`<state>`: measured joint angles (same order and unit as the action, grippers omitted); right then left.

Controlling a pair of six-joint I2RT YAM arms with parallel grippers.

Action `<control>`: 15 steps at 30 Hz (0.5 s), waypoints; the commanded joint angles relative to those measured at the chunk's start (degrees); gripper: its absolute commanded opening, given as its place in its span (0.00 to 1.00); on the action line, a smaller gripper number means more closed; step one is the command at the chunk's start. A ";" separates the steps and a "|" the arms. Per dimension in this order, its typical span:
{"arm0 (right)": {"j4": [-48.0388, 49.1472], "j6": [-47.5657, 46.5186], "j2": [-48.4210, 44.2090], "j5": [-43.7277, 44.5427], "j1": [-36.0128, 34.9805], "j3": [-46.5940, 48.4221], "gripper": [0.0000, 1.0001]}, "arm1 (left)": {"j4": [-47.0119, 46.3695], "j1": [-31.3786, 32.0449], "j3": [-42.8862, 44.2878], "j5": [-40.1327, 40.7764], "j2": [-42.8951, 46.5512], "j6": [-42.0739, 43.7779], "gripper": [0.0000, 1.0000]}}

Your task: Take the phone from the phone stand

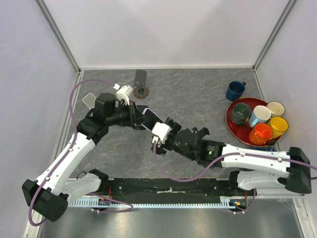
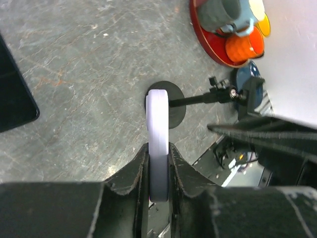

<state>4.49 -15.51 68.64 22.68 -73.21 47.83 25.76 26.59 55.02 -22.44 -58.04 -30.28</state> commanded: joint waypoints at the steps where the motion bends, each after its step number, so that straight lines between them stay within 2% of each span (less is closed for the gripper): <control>1: -11.60 2.94 -5.62 -15.27 5.17 5.24 0.98 | -1.15 -1.01 5.26 -15.50 0.91 15.30 0.02; 5: -15.47 2.85 -8.61 -24.50 11.93 7.01 0.98 | 0.34 -1.10 7.02 -22.55 1.70 23.76 0.02; 10: -19.52 1.97 -9.05 -30.76 15.46 8.41 0.98 | 4.03 -1.10 9.66 -29.05 2.05 33.95 0.02; 15: -20.49 1.88 -5.81 -38.57 17.92 9.99 0.93 | 5.35 -1.10 10.10 -35.04 2.93 39.94 0.02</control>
<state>-13.82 -13.69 60.55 -5.91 -56.75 54.76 31.46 25.74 61.95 -47.77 -57.25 0.27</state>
